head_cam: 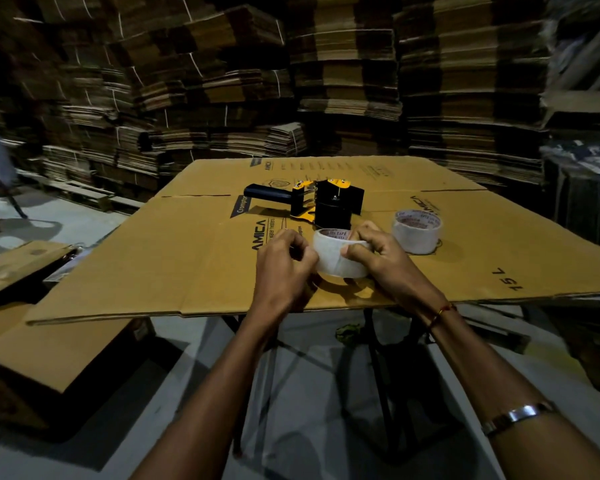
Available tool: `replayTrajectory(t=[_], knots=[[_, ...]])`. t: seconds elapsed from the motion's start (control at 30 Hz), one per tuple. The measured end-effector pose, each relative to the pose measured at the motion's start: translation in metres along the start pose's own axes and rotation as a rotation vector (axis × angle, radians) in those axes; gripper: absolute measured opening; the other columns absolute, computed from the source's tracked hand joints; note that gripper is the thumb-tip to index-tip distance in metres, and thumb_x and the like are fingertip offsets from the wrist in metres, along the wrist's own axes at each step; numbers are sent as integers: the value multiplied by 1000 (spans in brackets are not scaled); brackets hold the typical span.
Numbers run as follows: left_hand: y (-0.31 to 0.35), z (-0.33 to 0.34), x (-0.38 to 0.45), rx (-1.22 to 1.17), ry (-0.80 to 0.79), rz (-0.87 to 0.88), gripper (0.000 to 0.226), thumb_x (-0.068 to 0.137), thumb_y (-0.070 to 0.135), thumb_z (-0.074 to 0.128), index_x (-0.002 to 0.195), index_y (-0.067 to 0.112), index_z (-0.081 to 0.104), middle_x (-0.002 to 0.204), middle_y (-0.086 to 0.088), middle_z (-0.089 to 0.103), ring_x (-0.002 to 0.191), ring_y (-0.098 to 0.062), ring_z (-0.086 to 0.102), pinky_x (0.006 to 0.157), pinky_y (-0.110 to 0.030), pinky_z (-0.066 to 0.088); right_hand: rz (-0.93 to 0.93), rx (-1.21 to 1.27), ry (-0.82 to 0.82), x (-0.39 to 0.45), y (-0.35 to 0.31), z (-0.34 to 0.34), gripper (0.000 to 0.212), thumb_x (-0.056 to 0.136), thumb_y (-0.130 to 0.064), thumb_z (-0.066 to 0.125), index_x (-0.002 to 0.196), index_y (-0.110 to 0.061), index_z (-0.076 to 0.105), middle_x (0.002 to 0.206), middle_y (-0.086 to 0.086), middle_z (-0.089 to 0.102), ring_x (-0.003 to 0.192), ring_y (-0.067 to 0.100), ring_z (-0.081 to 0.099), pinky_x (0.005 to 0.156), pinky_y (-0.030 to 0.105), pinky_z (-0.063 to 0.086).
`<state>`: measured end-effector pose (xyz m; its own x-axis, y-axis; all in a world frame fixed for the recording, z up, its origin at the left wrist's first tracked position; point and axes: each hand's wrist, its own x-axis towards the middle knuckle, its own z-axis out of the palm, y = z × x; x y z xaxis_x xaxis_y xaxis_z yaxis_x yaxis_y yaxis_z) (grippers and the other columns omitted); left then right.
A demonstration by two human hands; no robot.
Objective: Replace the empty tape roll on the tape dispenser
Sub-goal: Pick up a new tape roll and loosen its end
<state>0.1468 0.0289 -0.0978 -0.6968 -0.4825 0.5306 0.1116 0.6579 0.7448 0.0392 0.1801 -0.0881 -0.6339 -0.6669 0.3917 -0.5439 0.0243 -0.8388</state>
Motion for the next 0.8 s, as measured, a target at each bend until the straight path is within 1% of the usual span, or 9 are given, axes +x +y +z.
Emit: replayTrajectory(t=[0.1,0.2,0.23,0.33,0.47,0.53,0.6,0.7,0.8], knots=[[-3,-9,7,-198,-147,-205,13,75,35,62,78,23,59,104,-3,62,95,-31,67,74,-64,57,5,-3,25,1,0,1,43,78,-42,60,89,-1,55,107,3,44,92,4,49,67,11,44],[-1,-10,8,-215,-176,-202,11,77,29,65,78,20,59,114,-1,58,104,-25,64,80,-61,57,27,-39,81,1,1,-1,16,84,-30,57,90,-15,57,123,5,41,115,10,46,77,19,50],[1,-10,7,-183,-157,-168,9,81,22,65,79,16,59,114,-1,58,107,-21,62,82,-58,58,32,-57,77,0,1,-1,3,87,-24,56,90,-22,57,126,3,40,122,15,44,83,25,52],[1,-6,8,-66,-91,-83,8,84,14,65,80,12,60,114,-4,57,111,-19,56,89,-47,54,37,-164,29,-1,5,-2,15,94,-16,60,99,-31,60,138,-5,36,134,16,38,98,37,50],[2,0,6,7,-124,24,11,88,16,66,83,10,59,114,-5,53,108,-16,52,84,-18,52,33,-251,28,-1,3,2,27,90,-42,70,106,-21,64,146,-5,35,131,8,38,92,15,42],[3,1,4,51,-120,59,11,89,16,65,85,7,60,110,-4,52,101,-13,50,75,-3,44,45,-277,58,-1,5,1,34,87,-46,71,103,-17,65,147,-4,37,130,10,40,94,20,42],[2,2,4,98,-95,78,10,89,15,64,85,8,58,104,-5,52,95,-15,50,75,-11,48,60,-282,58,1,7,0,44,84,-48,74,109,-12,67,146,-5,39,130,12,44,99,29,48],[0,2,4,86,-33,72,10,84,10,63,79,11,55,98,-8,58,91,-22,57,79,-44,55,77,-205,49,-1,7,-1,62,74,-57,75,118,-14,69,142,-11,41,128,14,49,95,45,57],[1,-1,4,-8,-1,5,8,83,7,62,78,6,56,98,-8,67,91,-23,65,74,-49,58,82,-137,36,-2,5,-4,57,76,-47,77,117,-9,69,141,-12,43,128,14,50,94,50,57]])
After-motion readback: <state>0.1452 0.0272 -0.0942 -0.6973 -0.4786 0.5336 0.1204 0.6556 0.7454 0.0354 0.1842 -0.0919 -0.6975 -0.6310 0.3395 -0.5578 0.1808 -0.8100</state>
